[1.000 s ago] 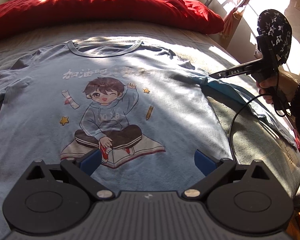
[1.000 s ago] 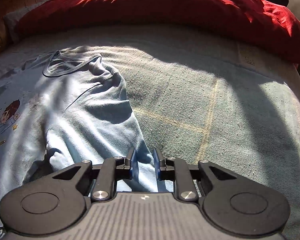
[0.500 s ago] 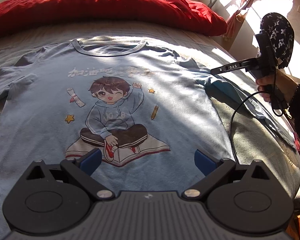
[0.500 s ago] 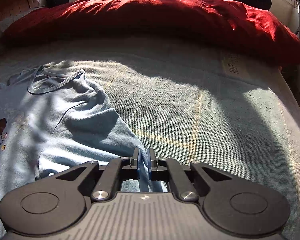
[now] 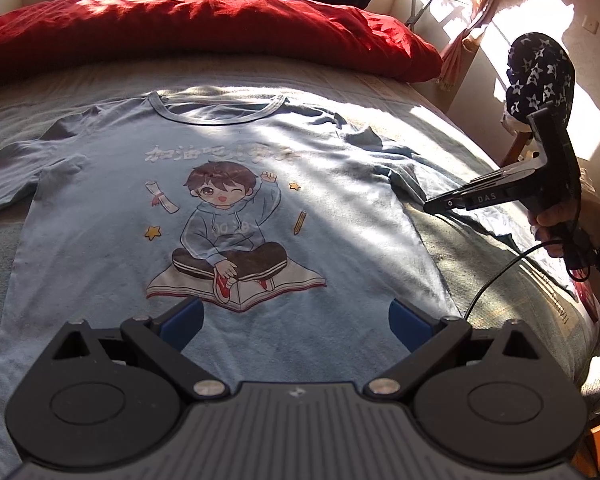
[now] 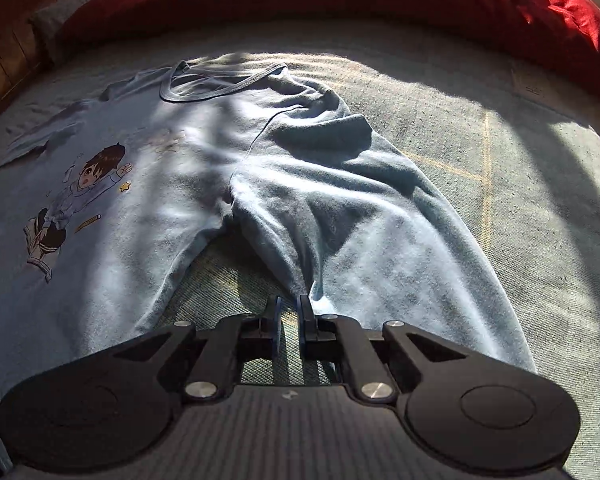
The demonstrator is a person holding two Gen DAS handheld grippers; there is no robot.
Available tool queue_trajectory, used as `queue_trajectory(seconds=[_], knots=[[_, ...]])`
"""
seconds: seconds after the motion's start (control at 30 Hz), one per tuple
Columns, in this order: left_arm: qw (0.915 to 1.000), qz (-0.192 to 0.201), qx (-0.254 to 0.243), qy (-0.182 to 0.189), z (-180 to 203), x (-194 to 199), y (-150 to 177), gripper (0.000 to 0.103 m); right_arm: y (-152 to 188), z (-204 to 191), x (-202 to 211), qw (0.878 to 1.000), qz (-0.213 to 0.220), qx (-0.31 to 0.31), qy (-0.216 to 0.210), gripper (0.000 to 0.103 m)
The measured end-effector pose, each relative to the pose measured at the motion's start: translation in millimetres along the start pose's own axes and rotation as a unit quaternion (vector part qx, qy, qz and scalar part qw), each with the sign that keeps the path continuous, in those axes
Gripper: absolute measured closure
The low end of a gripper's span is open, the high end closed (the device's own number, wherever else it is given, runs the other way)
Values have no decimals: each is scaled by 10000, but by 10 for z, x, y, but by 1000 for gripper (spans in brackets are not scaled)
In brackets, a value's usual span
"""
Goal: Fold clothes
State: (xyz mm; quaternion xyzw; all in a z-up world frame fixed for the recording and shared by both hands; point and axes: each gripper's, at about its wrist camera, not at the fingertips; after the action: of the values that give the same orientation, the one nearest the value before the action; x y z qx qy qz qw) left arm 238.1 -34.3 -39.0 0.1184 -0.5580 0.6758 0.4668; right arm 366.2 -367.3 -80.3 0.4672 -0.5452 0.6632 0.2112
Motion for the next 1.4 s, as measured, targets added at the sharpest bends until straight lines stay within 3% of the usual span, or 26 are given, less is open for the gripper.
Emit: queue_trajectory(seconds=[0.13,0.3,0.43,0.6,0.73,0.87,1.0,1.13,1.27,1.3,1.4], knots=[[10000,38,-9,76,10,74,26,4,235,68,342,9996,61,-271,54,91],[9998,-37,-107,134,66,64,56,4,556,464,755,9919,405,-1096,499,89],[9995,-211,-218,106,91,12,98,4,821,800,971,9784,527,-1753,964,75],[9991,-328,-258,-11,73,-3,165,4,1292,1299,1204,9551,565,-2314,1760,67],[9990,-391,-223,-50,67,-33,180,4,1638,1567,1237,9424,459,-2726,1881,60],[9987,-450,-224,-81,97,-91,166,4,1876,1586,1134,9408,307,-2834,1833,58],[9982,-500,-320,-53,179,-136,156,4,1924,1481,1039,9472,272,-2467,2029,57],[9977,-504,-435,-89,249,-137,156,4,1934,1560,1095,9368,337,-2636,2275,48],[9976,-518,-446,-61,262,-144,152,4,2104,1672,1128,9259,396,-3249,1889,48],[9975,-536,-448,-78,264,-158,150,4,2110,1647,1134,9279,404,-3203,1867,50],[9973,-588,-431,-93,271,-204,150,4,2121,1566,1151,9347,425,-3028,1814,79]])
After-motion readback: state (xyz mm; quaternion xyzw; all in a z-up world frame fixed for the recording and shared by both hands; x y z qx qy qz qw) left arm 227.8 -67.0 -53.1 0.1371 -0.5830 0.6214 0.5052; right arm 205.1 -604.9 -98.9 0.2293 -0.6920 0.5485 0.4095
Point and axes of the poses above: each gripper's, at about its wrist camera, not at the fingertips, and x roughly against the way its jaws point, z to its right, y to its underside, and after that the axes turned 9 degrees about y, right-handed
